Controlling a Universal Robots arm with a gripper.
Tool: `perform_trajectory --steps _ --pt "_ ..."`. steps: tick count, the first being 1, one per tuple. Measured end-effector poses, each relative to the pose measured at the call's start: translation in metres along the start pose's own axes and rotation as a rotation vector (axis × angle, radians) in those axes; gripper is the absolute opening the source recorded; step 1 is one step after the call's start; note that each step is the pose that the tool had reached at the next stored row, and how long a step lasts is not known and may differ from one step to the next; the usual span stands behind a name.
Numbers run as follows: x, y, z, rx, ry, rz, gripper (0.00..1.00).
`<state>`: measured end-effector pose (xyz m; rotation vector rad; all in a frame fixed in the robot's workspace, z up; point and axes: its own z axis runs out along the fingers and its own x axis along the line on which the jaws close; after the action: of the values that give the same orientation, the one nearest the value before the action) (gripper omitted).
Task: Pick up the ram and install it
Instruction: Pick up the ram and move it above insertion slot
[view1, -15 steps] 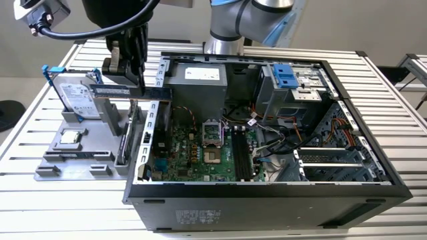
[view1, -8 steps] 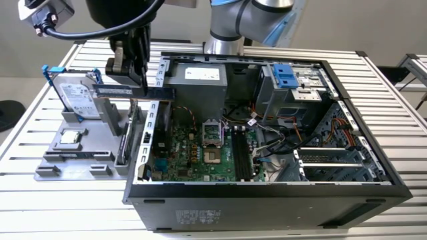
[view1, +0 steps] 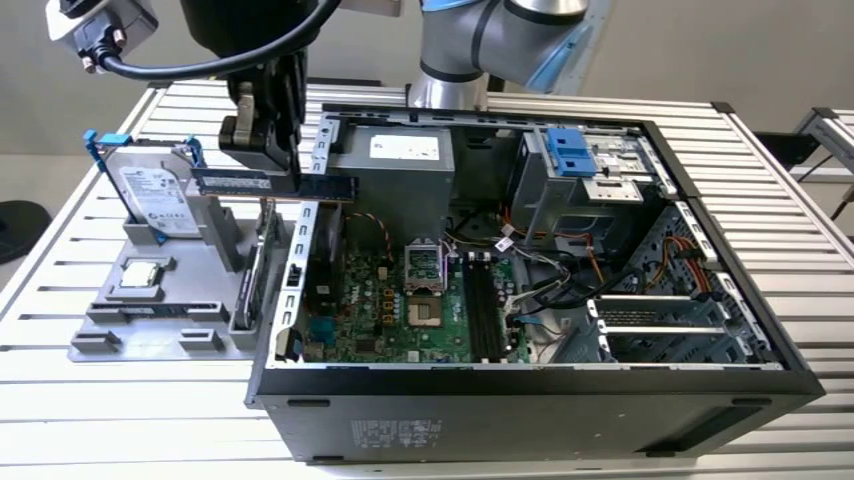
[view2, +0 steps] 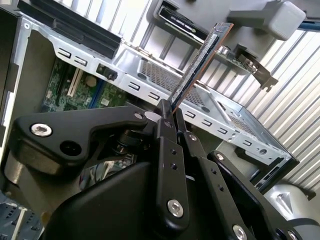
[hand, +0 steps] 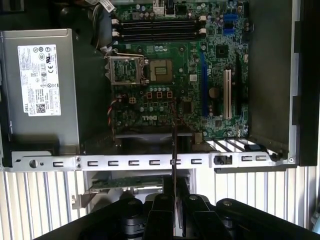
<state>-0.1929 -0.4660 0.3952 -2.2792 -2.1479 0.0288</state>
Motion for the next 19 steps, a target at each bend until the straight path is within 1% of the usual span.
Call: perform_trajectory --steps 19 --pt "0.0008 0.0132 -0.0003 0.0 0.0001 0.0 0.0"
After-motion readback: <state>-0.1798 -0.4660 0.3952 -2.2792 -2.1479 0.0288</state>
